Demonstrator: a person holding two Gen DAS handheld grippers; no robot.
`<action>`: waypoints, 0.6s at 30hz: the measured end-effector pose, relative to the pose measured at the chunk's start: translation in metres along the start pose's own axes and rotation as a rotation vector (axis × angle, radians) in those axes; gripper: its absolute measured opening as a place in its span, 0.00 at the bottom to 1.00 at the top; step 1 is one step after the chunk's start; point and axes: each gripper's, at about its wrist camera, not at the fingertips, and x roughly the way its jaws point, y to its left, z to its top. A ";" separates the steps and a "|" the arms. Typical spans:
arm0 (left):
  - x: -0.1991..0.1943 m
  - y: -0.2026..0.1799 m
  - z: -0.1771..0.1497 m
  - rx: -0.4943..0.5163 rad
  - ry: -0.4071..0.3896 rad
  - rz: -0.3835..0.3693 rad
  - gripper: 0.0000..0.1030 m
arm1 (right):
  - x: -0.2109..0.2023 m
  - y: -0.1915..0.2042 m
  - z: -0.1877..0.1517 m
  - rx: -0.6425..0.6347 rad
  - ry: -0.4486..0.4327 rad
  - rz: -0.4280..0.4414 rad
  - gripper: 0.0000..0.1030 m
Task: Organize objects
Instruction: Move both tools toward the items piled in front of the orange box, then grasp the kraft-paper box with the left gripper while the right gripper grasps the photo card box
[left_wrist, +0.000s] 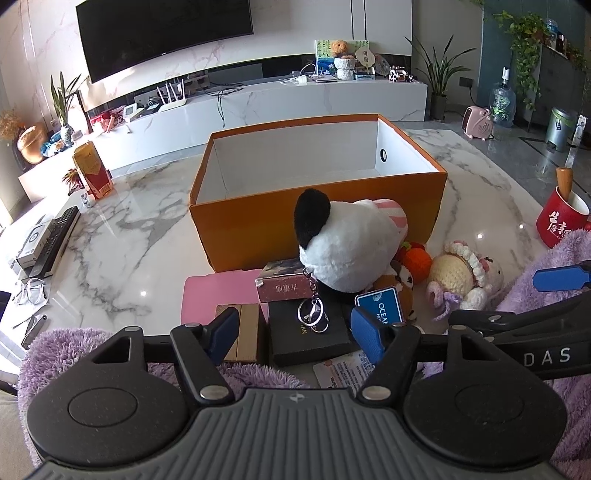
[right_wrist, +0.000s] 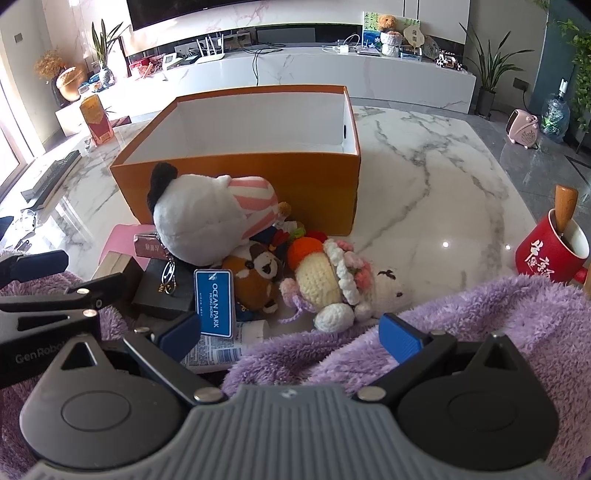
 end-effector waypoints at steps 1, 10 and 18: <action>0.001 0.000 0.000 -0.001 0.002 -0.001 0.76 | 0.000 0.000 0.000 -0.002 0.000 0.001 0.99; 0.009 0.014 -0.001 -0.029 0.038 0.003 0.65 | 0.009 0.010 0.001 -0.036 0.017 0.019 0.98; 0.028 0.036 0.001 -0.053 0.130 0.020 0.56 | 0.027 0.032 0.007 -0.119 0.054 0.084 0.74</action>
